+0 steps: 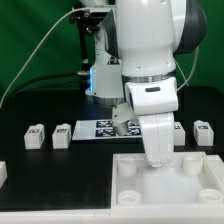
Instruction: Assemble one leg
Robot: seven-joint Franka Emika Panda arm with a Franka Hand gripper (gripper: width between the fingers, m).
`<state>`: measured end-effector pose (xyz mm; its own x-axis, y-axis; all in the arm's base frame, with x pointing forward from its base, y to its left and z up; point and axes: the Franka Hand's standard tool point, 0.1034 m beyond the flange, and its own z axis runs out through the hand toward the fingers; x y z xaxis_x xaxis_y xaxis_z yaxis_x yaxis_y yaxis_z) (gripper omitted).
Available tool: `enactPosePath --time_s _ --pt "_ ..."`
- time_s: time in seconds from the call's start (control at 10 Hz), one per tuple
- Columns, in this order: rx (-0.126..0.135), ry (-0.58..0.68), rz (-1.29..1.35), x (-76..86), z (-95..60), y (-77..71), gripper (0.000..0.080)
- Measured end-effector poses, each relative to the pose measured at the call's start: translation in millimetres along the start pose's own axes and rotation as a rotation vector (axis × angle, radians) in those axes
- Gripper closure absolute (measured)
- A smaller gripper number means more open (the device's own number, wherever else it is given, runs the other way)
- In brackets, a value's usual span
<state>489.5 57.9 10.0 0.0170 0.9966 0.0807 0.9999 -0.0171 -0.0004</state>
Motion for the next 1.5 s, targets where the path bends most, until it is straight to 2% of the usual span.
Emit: enactPosePath --time_s 0.1,0.3,0.4,0.5,1.2,1.4,1.5 --pt "0.0 0.0 0.001 -0.5 0.0 0.1 0.0642" --pt "0.0 0.0 0.002 -1.1 0.0 0.1 0.0278" --pt "0.0 0.0 0.003 -1.4 0.0 0.1 0.0278" --pt "0.0 0.0 0.003 -1.6 0.0 0.1 0.0176" --pt "-0.002 -0.001 0.032 -2.1 -1.4 0.9 0.015" --pt "-0.026 -0.007 0.144 11.2 -22.5 -1.8 0.015" --pt "-0.015 -0.011 0.28 21.7 -28.6 -8.2 0.015"
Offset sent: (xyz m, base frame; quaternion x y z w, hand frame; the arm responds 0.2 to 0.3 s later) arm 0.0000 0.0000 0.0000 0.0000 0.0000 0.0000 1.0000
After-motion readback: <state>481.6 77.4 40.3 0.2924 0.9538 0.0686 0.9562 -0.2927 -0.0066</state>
